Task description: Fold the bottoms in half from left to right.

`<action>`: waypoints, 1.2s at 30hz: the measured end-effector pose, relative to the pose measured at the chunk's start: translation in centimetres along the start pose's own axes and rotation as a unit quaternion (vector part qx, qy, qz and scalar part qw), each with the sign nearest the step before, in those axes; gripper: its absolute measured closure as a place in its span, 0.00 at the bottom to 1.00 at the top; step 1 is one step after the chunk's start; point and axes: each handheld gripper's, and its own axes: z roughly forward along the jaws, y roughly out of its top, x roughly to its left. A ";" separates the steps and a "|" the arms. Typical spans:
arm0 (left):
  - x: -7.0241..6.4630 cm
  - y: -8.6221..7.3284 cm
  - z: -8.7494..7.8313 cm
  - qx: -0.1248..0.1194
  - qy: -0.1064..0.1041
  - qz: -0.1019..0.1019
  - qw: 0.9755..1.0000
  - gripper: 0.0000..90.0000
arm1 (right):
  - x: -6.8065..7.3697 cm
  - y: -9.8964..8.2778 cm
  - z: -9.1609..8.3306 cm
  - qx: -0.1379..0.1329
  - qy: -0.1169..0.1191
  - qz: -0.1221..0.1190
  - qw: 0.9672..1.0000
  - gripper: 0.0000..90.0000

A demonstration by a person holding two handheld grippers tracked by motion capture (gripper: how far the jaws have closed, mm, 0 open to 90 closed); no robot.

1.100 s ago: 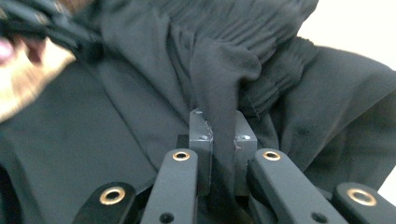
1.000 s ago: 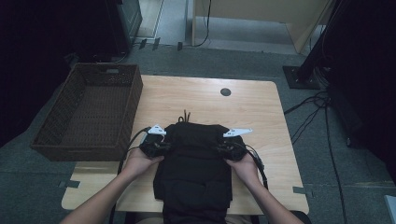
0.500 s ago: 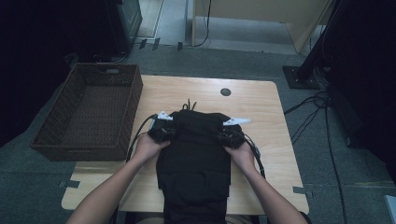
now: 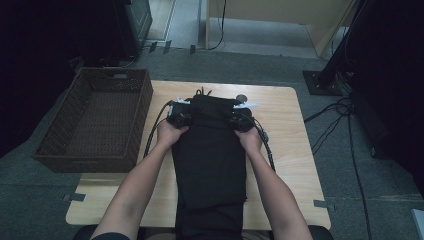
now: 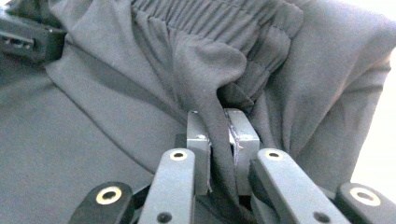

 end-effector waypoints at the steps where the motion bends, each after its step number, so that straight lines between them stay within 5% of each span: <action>1: 0.3 0.2 -0.3 -0.006 -0.012 -0.013 1.000 0.95 | -0.1 0.1 0.0 0.004 0.004 0.013 1.000 0.92; 4: 0.7 0.8 -1.8 -0.041 -0.031 -0.026 0.998 0.97 | -0.4 0.9 -0.8 0.002 0.020 0.027 0.999 0.95; 7: 0.1 1.4 -4.3 -0.058 -0.047 -0.002 0.997 0.98 | -0.1 2.2 -2.8 -0.022 0.038 0.035 0.998 0.95; 11: -1.3 0.9 -8.2 -0.082 -0.073 0.020 0.994 0.98 | 0.9 3.0 -6.8 -0.053 0.054 0.007 0.997 0.95; 13: -1.8 0.4 -9.3 -0.082 -0.083 0.027 0.993 0.98 | 1.2 2.8 -7.8 -0.058 0.062 0.004 0.996 0.95; 14: -2.4 -0.7 -10.6 -0.077 -0.095 0.041 0.992 0.98 | 2.0 1.9 -9.8 -0.056 0.082 -0.006 0.995 0.95; 18: -4.0 -3.9 -12.3 -0.044 -0.121 0.061 0.990 0.98 | 3.2 -0.9 -11.9 -0.042 0.110 -0.020 0.993 0.95; 21: -4.8 -6.3 -12.5 -0.019 -0.141 0.060 0.988 0.97 | 4.1 -3.7 -12.5 -0.014 0.130 -0.019 0.991 0.95; 28: -5.6 -10.3 -10.1 0.049 -0.142 0.077 0.986 0.97 | 5.0 -8.3 -11.1 0.057 0.137 -0.029 0.988 0.94; 33: -5.4 -10.5 -9.0 0.056 -0.136 0.073 0.986 0.96 | 4.7 -9.2 -10.0 0.067 0.134 -0.027 0.988 0.93; 36: -4.8 -10.4 -8.0 0.033 -0.125 0.063 0.990 0.96 | 4.4 -9.1 -9.3 0.049 0.123 -0.033 0.991 0.93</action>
